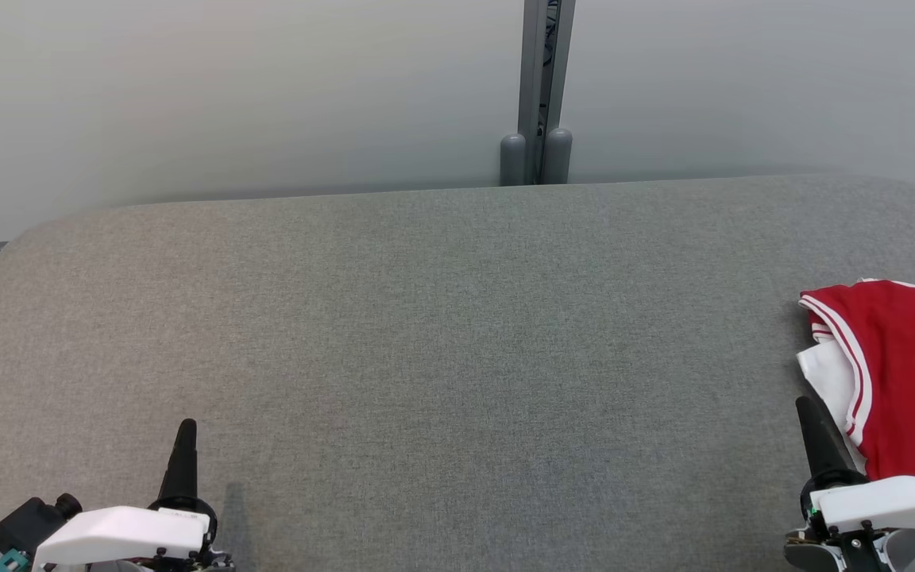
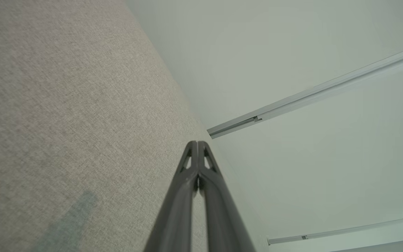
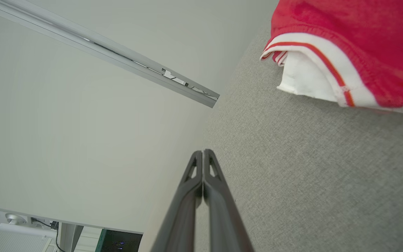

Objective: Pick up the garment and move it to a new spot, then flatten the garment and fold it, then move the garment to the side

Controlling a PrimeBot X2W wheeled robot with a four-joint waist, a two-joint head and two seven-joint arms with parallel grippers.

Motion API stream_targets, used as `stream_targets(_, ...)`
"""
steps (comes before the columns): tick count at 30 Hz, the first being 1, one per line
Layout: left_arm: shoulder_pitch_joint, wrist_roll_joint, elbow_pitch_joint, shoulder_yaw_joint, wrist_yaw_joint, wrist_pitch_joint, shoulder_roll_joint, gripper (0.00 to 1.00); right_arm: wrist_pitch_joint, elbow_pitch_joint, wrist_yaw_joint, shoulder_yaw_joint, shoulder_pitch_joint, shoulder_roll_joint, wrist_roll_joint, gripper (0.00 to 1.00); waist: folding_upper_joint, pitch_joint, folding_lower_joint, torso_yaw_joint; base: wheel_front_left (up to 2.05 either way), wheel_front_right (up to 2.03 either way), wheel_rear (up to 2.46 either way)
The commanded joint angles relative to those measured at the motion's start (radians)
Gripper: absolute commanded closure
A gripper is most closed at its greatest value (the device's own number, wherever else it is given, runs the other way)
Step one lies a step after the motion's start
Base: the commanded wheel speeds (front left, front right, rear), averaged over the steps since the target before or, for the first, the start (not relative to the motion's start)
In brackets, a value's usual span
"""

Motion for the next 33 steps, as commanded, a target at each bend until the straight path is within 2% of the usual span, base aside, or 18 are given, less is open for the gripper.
stream_targets(1, -0.032, -0.027, -0.016, 0.009, -0.011, 0.008, 0.007, 1.0, 0.007, -0.017, 0.0, -0.008, -0.015, -0.009, 0.031, 1.0, 0.0, 0.0, 0.0, 0.0, 0.0, 0.0, 0.0)
stream_targets(33, -0.052, -0.296, -0.061, 0.043, -0.045, 0.078, 0.009, 1.0, 0.078, -0.066, 0.0, -0.037, -0.021, -0.013, 0.309, 1.0, 0.0, -0.005, 0.0, -0.001, 0.0, 0.0, 0.0)
